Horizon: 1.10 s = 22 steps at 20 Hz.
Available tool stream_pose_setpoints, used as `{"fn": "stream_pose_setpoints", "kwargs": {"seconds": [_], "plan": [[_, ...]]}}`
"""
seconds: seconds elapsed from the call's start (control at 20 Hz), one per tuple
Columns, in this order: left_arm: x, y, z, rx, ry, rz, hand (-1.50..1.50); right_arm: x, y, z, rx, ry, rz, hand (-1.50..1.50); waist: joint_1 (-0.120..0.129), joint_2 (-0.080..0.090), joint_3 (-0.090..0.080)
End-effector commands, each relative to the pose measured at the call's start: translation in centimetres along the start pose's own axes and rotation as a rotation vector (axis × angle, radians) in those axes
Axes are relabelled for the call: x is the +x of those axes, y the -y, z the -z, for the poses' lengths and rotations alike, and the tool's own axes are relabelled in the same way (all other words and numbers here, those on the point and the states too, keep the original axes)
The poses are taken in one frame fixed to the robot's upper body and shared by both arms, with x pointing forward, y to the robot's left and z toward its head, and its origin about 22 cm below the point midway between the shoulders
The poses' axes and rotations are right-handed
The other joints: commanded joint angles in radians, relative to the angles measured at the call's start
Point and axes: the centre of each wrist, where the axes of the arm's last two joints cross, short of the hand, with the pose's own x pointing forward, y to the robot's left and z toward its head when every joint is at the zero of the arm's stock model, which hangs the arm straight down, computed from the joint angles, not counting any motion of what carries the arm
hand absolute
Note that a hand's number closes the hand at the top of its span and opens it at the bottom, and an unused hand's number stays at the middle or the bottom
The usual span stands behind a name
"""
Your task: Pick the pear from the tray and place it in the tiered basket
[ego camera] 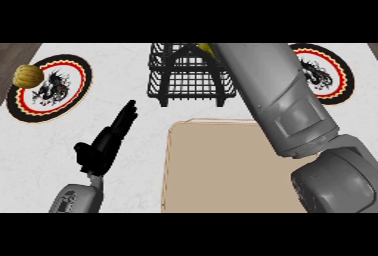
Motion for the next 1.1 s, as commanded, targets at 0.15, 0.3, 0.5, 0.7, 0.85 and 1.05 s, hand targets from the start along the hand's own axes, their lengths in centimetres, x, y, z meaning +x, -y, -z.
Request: {"fn": "stream_pose_setpoints", "kwargs": {"seconds": [0.15, 0.3, 0.5, 0.7, 0.85, 1.05], "plan": [[-0.2, -0.5, -0.6, 0.020, 0.010, -0.005, 0.00, -0.6, 5.8, -0.2, -0.387, 0.064, 0.011, -1.50, -0.016, -0.005, 0.000], [-0.1, -0.6, -0.3, 0.031, -0.013, -0.001, 0.00, -1.0, 10.2, -0.8, -0.560, 0.117, 0.052, -1.50, -0.024, -0.002, 0.001], [0.0, -1.5, -0.9, 0.034, -0.011, -0.021, 0.00, -2.4, 14.7, -1.7, -0.687, 0.167, 0.167, -1.50, -0.035, -0.009, 0.002], [-1.5, -2.1, -1.8, 0.051, -0.012, -0.017, 0.00, -4.7, 20.7, -3.7, -0.690, 0.236, 0.247, -1.50, -0.052, -0.015, 0.002], [-1.5, -0.7, -1.8, 0.042, -0.029, -0.016, 0.00, -7.3, 25.6, -5.8, -0.695, 0.253, 0.273, -1.50, -0.048, -0.013, 0.003], [-0.8, -1.8, -1.8, 0.044, -0.009, -0.017, 0.00, -12.1, 29.8, -8.2, -0.649, 0.227, 0.225, -1.50, -0.054, -0.017, 0.002]]}}
